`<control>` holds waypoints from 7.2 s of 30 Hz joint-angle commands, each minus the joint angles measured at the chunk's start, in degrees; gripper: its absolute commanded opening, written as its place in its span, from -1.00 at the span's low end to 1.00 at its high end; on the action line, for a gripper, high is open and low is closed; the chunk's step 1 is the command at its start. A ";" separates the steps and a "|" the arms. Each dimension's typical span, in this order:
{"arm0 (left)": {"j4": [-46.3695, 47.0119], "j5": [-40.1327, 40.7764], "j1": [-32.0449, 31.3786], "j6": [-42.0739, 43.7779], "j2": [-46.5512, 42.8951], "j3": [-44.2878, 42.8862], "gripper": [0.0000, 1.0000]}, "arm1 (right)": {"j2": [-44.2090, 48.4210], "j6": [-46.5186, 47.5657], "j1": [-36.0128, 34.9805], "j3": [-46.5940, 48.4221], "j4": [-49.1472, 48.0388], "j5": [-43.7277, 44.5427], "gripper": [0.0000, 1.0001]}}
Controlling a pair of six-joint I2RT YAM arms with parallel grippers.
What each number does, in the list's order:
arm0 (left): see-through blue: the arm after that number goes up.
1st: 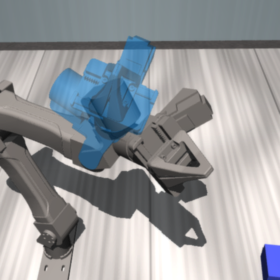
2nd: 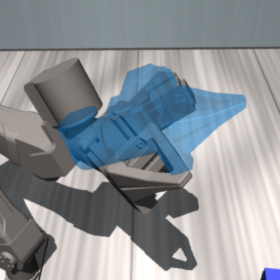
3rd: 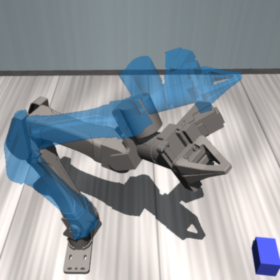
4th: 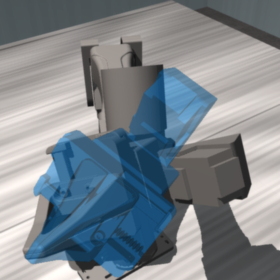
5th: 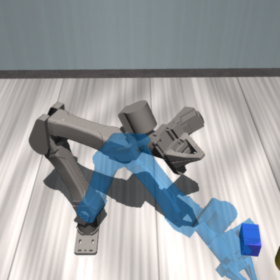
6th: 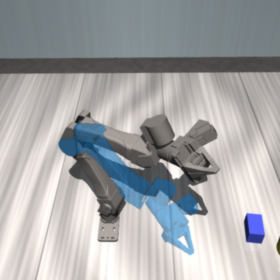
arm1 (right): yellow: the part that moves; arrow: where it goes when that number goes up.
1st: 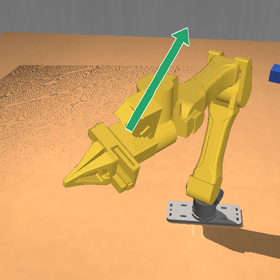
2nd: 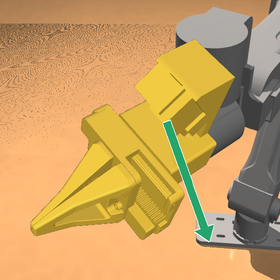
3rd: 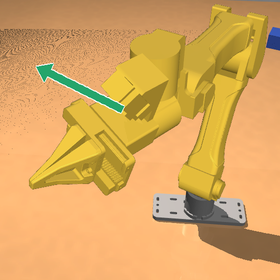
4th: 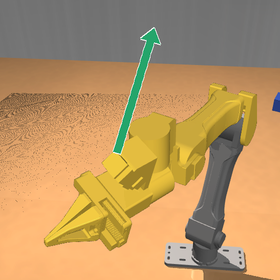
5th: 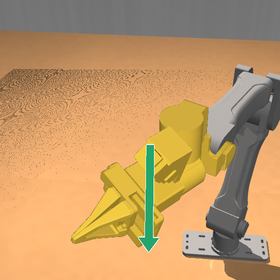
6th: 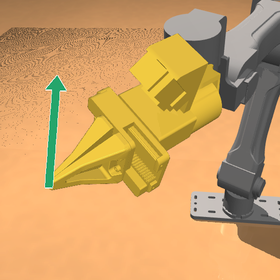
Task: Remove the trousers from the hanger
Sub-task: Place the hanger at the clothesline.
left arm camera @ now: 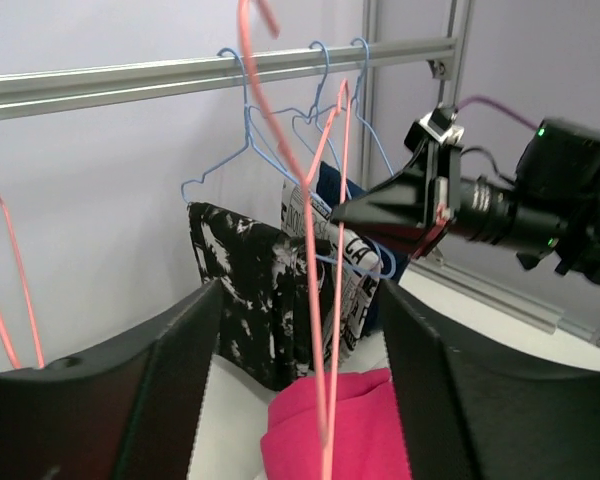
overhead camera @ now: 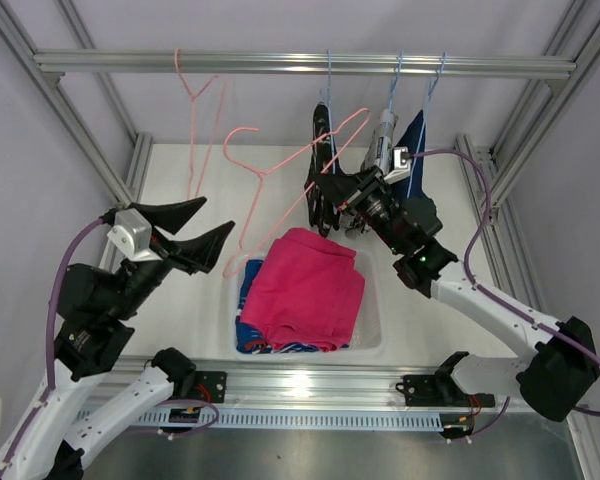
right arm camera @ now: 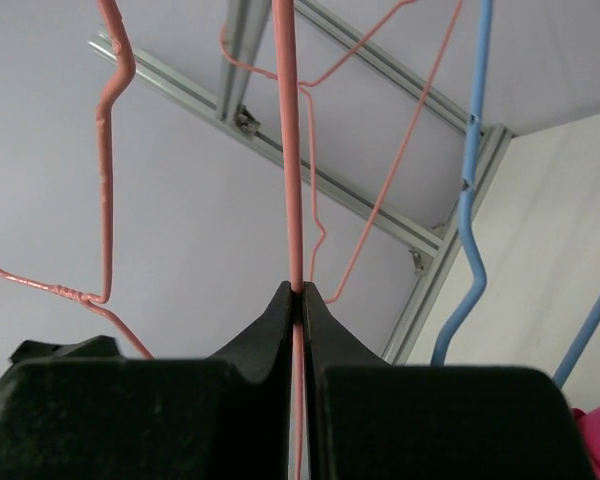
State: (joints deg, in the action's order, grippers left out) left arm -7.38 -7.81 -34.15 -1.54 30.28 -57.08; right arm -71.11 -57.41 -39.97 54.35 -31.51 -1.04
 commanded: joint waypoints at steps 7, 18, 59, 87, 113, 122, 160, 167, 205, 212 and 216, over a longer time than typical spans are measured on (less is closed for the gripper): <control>-1.68 -9.84 0.14 1.45 2.85 -0.66 0.68 | 6.95 -0.16 0.33 1.38 1.27 -1.86 -1.00; -0.36 -24.43 0.23 0.05 6.36 -0.75 0.62 | 8.45 -0.86 0.68 2.17 2.68 -4.58 -1.00; 1.14 -43.60 0.40 -5.05 13.31 -2.07 -0.50 | 8.10 -4.29 4.72 0.94 -0.84 -11.70 -1.00; 0.17 -22.87 0.40 -8.65 14.36 -2.25 -0.99 | 6.07 -1.83 4.02 1.64 0.21 -15.31 0.26; -12.04 12.89 2.25 -4.44 15.77 -8.39 -0.99 | 17.23 11.08 3.40 3.66 22.26 -16.37 0.67; -18.98 18.01 2.16 -4.08 13.84 -14.81 -0.99 | 24.87 15.92 3.58 2.52 30.97 -13.46 0.70; -26.90 25.57 2.16 -5.67 20.95 -21.92 -0.99 | 30.34 23.74 5.42 -6.18 41.26 -11.53 0.79; -26.99 26.71 2.16 -5.58 21.75 -24.48 -0.99 | 27.44 24.97 6.39 -6.53 40.47 -13.19 0.79; -18.55 32.16 2.42 0.84 39.94 -35.12 -0.99 | 14.16 25.24 13.86 -12.69 26.23 -26.91 0.81; -18.46 32.42 2.51 0.31 41.96 -36.00 -0.99 | 14.34 25.59 14.30 -13.21 26.50 -27.09 0.81; -19.69 32.16 2.51 -0.30 41.88 -36.35 -0.99 | 14.42 25.68 14.48 -13.74 26.76 -27.17 0.81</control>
State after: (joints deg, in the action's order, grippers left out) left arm -34.06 22.94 -32.23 -2.48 72.51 -89.45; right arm -56.97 -32.10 -25.80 41.08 -2.50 -27.16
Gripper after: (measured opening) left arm 0.010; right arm 0.906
